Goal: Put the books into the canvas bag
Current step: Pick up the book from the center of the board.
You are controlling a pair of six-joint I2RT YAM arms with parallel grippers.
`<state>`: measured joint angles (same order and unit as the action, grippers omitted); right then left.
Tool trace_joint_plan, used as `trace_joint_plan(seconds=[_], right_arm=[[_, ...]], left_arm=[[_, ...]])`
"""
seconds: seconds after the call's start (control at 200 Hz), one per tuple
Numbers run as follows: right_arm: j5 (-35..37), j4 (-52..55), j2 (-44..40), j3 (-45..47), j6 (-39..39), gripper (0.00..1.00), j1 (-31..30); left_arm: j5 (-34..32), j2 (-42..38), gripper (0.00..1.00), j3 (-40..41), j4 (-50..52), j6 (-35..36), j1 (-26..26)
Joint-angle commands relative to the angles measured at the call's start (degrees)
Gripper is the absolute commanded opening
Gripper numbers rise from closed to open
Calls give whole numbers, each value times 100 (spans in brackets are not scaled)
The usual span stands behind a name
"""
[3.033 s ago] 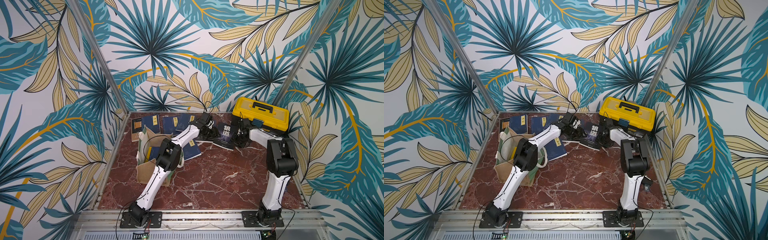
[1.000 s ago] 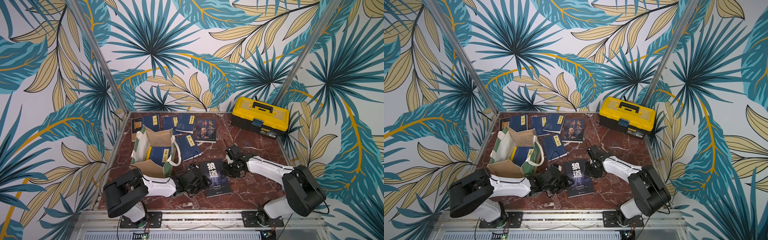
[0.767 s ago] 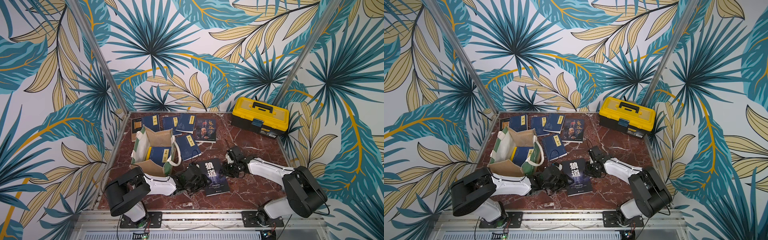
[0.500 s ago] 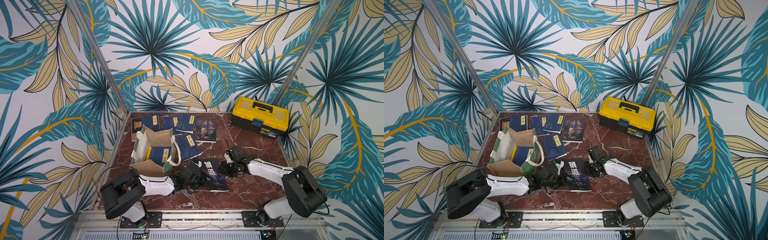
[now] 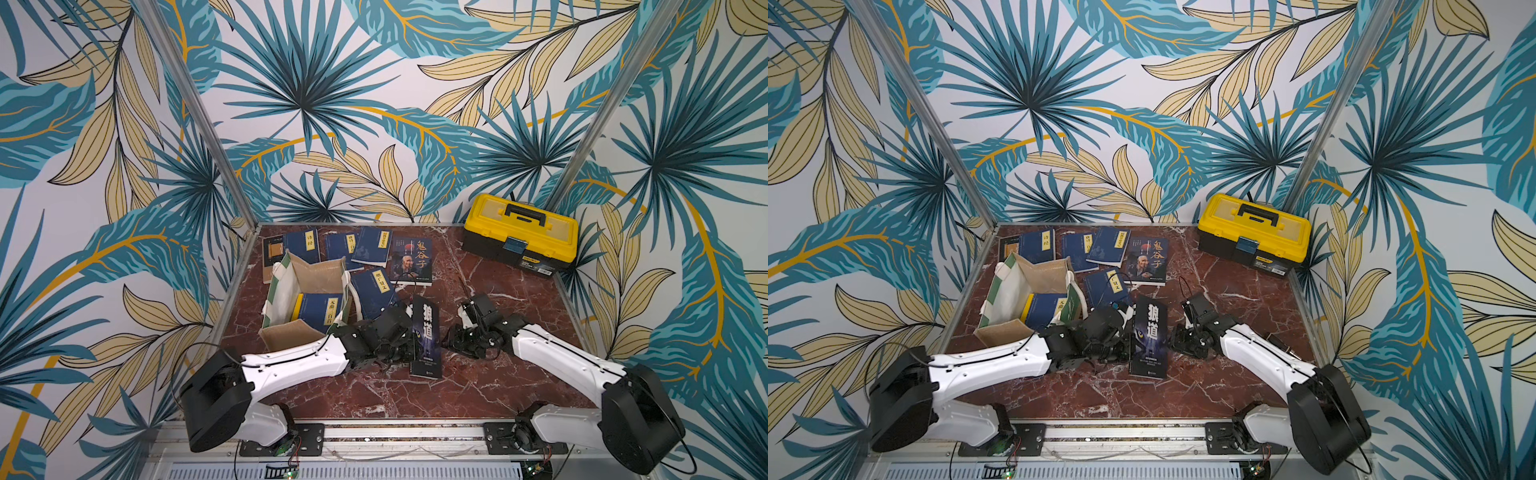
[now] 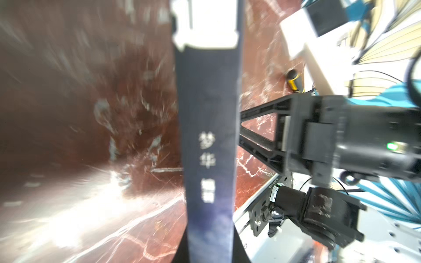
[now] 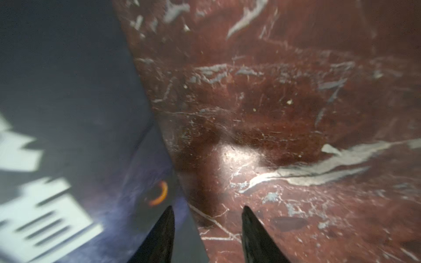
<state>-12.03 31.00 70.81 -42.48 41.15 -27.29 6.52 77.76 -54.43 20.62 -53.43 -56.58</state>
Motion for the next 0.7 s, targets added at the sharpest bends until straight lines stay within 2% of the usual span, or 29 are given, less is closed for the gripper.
trace_joint_plan(seconds=[0.0,0.1,0.311,0.446,0.696], right_arm=[[434,559,-277,-467,-20,49,-19],[466,604,-272,-871,53,49,-27],[480,411,256,-1894,214,49,-328],[549,350,1023,-2897,219,50,-745],[315,674,3049,-5549,-12,52,-1648]], left_arm=[[-928,-555,0,-837,1719,1160,11],[-1673,-1056,0,-1200,2259,1635,11],[-2989,-2554,0,-1432,2374,2504,15],[-3786,-3373,0,-1556,2376,3133,15],[-5136,-4429,0,-1707,2376,3975,8]])
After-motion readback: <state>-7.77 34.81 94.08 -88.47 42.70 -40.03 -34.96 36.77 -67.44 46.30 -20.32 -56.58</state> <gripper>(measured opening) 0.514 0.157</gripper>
